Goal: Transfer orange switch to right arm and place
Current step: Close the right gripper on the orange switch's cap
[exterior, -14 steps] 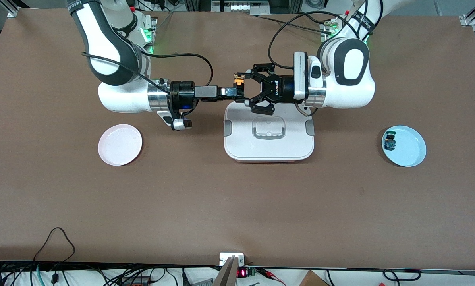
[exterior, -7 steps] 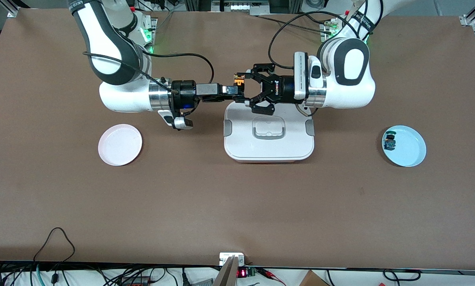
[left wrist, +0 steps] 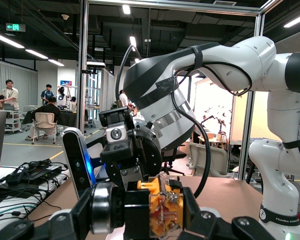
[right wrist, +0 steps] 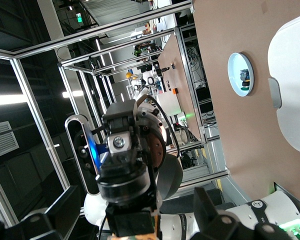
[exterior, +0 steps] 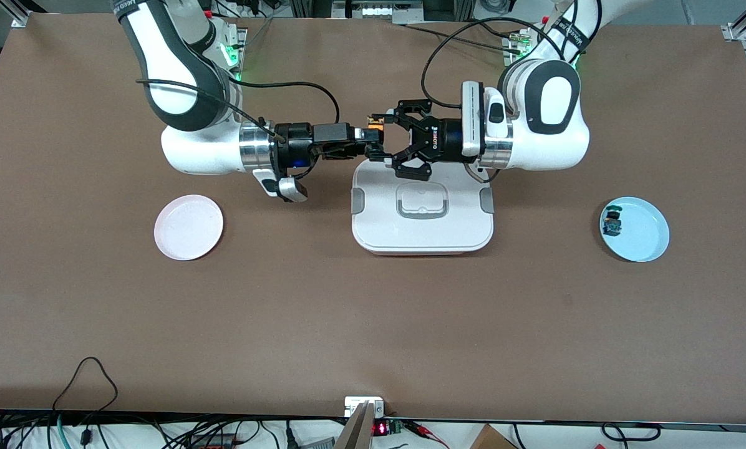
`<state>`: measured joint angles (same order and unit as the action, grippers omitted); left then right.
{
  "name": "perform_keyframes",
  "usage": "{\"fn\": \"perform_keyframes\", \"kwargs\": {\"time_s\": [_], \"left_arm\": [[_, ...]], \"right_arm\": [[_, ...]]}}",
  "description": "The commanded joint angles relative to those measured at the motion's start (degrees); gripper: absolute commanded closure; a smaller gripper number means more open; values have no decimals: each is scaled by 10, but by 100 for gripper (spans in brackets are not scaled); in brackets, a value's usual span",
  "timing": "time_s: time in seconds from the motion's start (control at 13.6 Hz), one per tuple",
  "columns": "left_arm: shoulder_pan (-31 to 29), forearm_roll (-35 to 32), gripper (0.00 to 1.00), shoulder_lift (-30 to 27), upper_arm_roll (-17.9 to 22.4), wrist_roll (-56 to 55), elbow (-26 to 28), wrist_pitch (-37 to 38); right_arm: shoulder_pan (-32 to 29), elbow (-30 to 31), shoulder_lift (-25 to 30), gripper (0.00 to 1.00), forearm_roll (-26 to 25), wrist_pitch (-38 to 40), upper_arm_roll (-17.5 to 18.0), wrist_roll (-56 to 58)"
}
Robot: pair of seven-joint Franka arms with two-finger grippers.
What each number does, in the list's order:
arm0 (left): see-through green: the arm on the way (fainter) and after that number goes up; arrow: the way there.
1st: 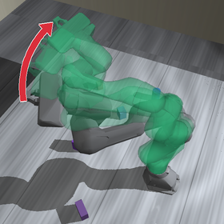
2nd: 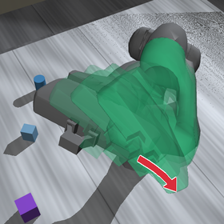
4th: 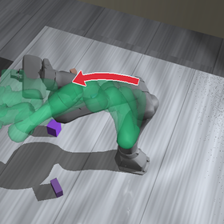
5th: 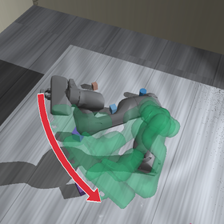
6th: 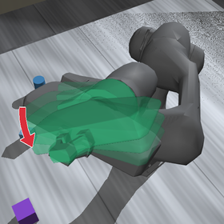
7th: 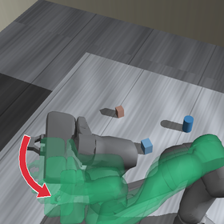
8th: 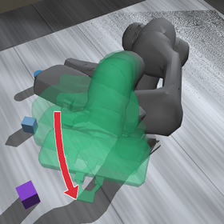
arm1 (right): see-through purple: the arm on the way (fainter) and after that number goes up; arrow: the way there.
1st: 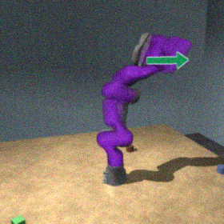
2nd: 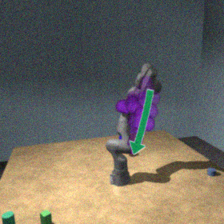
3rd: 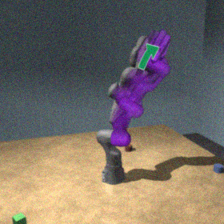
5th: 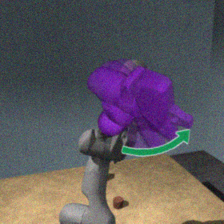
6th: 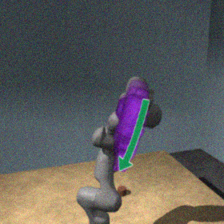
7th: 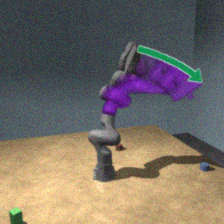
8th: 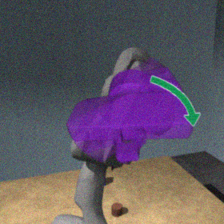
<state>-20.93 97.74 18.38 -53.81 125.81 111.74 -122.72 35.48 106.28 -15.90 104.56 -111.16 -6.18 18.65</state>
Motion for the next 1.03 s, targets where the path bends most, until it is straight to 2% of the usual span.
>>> {"fn": "perform_keyframes", "kwargs": {"time_s": [0.0, 0.15, 0.22, 0.29, 0.37, 0.44, 0.88, 0.96], "left_arm": [[-6, 23, 100, -7, -8, 17, 1, -3], [-6, 23, 100, -7, -8, 17, 1, -3], [-6, 24, 100, -7, -8, 17, 1, -3], [-6, 24, 100, -7, -8, 17, 1, -3], [-6, 24, 100, -7, -8, 17, 0, -3], [-6, 24, 100, -7, -8, 17, 0, -3], [-6, 24, 100, -7, -8, 17, -1, -3], [-7, 24, 89, -7, -8, 17, -1, -3]], "right_arm": [[7, 0, 3, 8, 8, -7, -3, 10], [7, 2, 4, 31, 5, -8, -3, 41], [7, 5, 5, 62, 5, -8, -3, 55], [7, 9, 7, 70, 5, -9, -3, 60], [6, 9, 10, 86, 5, -8, -3, 60], [6, 9, 10, 99, 5, -6, -3, 60], [6, 9, 14, 100, 5, -7, -3, 60], [6, 9, 14, 100, 5, -7, -3, 60]]}}
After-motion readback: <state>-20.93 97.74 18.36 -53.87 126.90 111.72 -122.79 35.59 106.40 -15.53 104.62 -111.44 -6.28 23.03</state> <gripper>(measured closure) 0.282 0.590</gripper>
